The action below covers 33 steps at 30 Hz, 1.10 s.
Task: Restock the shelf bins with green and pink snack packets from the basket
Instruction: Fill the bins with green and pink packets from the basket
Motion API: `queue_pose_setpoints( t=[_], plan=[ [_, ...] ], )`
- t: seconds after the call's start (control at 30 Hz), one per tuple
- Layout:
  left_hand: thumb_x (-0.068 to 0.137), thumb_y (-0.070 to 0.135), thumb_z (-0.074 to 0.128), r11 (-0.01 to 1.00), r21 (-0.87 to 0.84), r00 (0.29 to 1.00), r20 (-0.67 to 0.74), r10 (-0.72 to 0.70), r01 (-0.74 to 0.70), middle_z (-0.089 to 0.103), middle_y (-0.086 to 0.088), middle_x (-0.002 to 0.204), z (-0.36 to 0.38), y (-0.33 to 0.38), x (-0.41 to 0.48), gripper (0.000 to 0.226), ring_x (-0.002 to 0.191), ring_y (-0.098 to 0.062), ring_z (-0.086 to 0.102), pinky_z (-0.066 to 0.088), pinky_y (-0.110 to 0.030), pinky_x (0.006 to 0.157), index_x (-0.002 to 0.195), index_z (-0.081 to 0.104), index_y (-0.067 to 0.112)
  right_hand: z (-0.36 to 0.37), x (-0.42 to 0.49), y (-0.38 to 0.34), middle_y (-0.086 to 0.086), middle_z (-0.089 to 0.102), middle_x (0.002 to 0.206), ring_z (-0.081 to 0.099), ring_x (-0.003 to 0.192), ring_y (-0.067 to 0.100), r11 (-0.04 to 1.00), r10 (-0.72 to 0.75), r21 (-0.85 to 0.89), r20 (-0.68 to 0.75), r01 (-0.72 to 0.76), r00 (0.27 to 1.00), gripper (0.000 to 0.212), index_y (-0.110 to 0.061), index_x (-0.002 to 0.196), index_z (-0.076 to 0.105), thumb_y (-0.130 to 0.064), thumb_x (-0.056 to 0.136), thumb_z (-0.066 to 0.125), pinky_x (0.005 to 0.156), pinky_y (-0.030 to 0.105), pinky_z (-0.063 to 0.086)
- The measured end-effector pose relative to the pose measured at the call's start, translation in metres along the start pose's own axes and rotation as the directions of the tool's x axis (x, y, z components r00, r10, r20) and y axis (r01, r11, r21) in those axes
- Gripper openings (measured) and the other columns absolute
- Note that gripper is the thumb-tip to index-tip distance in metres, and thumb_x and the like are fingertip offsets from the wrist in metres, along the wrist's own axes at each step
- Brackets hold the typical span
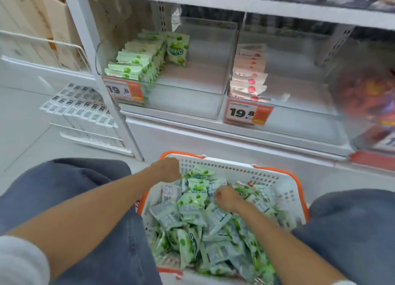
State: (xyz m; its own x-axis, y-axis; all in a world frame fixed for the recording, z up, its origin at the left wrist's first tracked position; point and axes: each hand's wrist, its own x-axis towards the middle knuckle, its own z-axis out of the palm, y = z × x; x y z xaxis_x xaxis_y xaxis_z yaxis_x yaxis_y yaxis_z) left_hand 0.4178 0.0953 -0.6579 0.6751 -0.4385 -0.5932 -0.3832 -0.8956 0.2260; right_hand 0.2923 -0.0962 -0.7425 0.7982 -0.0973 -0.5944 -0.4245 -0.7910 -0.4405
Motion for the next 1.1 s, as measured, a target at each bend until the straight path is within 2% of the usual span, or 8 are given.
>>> queue_pose_setpoints(
  t=[0.17,0.33,0.47,0.6,0.7,0.8,0.97,1.1],
  plan=[
    [0.088,0.009,0.046,1.000,0.000,0.998,0.063,0.024,-0.024,0.049,-0.005,0.086,0.019,-0.003,0.007,0.010,0.069,-0.019,0.047,0.041,-0.031,0.065,0.079,0.050,0.012,0.021,-0.002,-0.027,0.003,0.051,0.131,0.054,0.113,0.023,0.994,-0.096,-0.029,0.218,0.104,0.971,0.057,-0.018,0.130,0.052,-0.030,0.079,0.075,0.095,0.037,0.048],
    [0.092,0.007,0.044,0.997,-0.070,0.998,0.068,0.015,-0.010,0.050,-0.010,0.090,0.024,-0.009,0.006,0.012,0.069,-0.021,0.051,0.046,-0.030,0.064,0.085,0.054,0.010,0.056,-0.013,-0.032,0.009,0.058,0.114,0.058,0.104,0.027,0.885,-0.255,-0.356,0.167,0.299,0.952,0.045,-0.012,0.121,0.050,-0.016,0.082,0.072,0.085,0.038,0.050],
    [0.103,0.024,0.040,0.956,-0.289,0.999,-0.011,-0.047,0.042,0.052,-0.014,0.087,0.017,-0.012,0.005,0.026,0.071,-0.025,0.055,0.047,-0.026,0.058,0.081,0.049,0.013,0.013,-0.010,-0.034,0.009,0.058,0.119,0.056,0.070,0.012,0.932,-0.086,0.350,-0.046,0.097,0.995,0.031,-0.010,0.125,0.050,-0.011,0.095,0.054,0.058,0.022,0.046],
    [0.092,0.069,0.036,0.704,-0.707,0.996,0.009,-0.084,0.066,0.057,-0.004,0.108,0.007,0.003,-0.001,0.058,0.103,-0.028,0.064,0.055,-0.034,0.077,0.105,0.055,0.015,-0.042,-0.014,-0.056,0.013,0.045,0.144,0.064,0.103,0.021,0.497,-0.048,0.868,0.024,0.003,0.999,0.048,0.001,0.142,0.039,-0.003,0.096,0.053,0.083,0.027,0.056],
    [0.060,0.093,0.052,0.544,-0.835,0.965,-0.201,-0.170,-0.078,0.068,-0.008,0.097,0.001,0.010,0.005,0.095,0.085,-0.030,0.068,0.057,-0.039,0.079,0.101,0.063,0.008,-0.069,-0.025,-0.071,0.013,0.061,0.110,0.065,0.101,0.022,0.374,-0.122,0.927,0.013,0.034,0.992,0.021,0.001,0.117,0.056,-0.003,0.096,0.054,0.094,0.033,0.053],
    [0.089,0.056,0.059,0.534,-0.809,0.876,-0.420,-0.236,-0.244,0.044,-0.006,0.061,-0.017,0.026,-0.005,0.053,0.055,-0.024,0.043,0.037,-0.027,0.055,0.067,0.048,0.009,-0.091,-0.036,-0.087,0.001,0.065,0.095,0.063,0.098,0.014,0.473,-0.177,0.868,-0.074,0.151,0.981,0.018,-0.007,0.099,0.066,-0.022,0.089,0.069,0.092,0.033,0.053],
    [0.099,0.053,0.039,0.606,-0.720,0.756,-0.591,-0.281,-0.338,0.060,-0.019,0.086,-0.048,0.040,-0.018,0.056,0.088,-0.037,0.058,0.037,-0.035,0.067,0.093,0.058,0.000,-0.122,-0.048,-0.124,-0.017,0.054,0.050,0.052,0.053,-0.001,0.572,-0.167,0.772,-0.222,0.278,0.961,0.027,-0.017,0.070,0.052,-0.023,0.089,0.070,0.059,0.016,0.041],
    [0.096,0.060,0.040,0.718,-0.568,0.584,-0.763,-0.276,-0.402,0.053,0.000,0.073,-0.079,0.040,-0.030,0.054,0.077,-0.028,0.056,0.033,-0.034,0.062,0.080,0.052,0.009,-0.151,-0.059,-0.159,-0.014,0.061,0.056,0.057,0.054,0.000,0.502,-0.255,0.800,-0.225,0.327,0.941,0.018,-0.017,0.082,0.060,-0.029,0.095,0.062,0.057,0.016,0.042]
  ],
)
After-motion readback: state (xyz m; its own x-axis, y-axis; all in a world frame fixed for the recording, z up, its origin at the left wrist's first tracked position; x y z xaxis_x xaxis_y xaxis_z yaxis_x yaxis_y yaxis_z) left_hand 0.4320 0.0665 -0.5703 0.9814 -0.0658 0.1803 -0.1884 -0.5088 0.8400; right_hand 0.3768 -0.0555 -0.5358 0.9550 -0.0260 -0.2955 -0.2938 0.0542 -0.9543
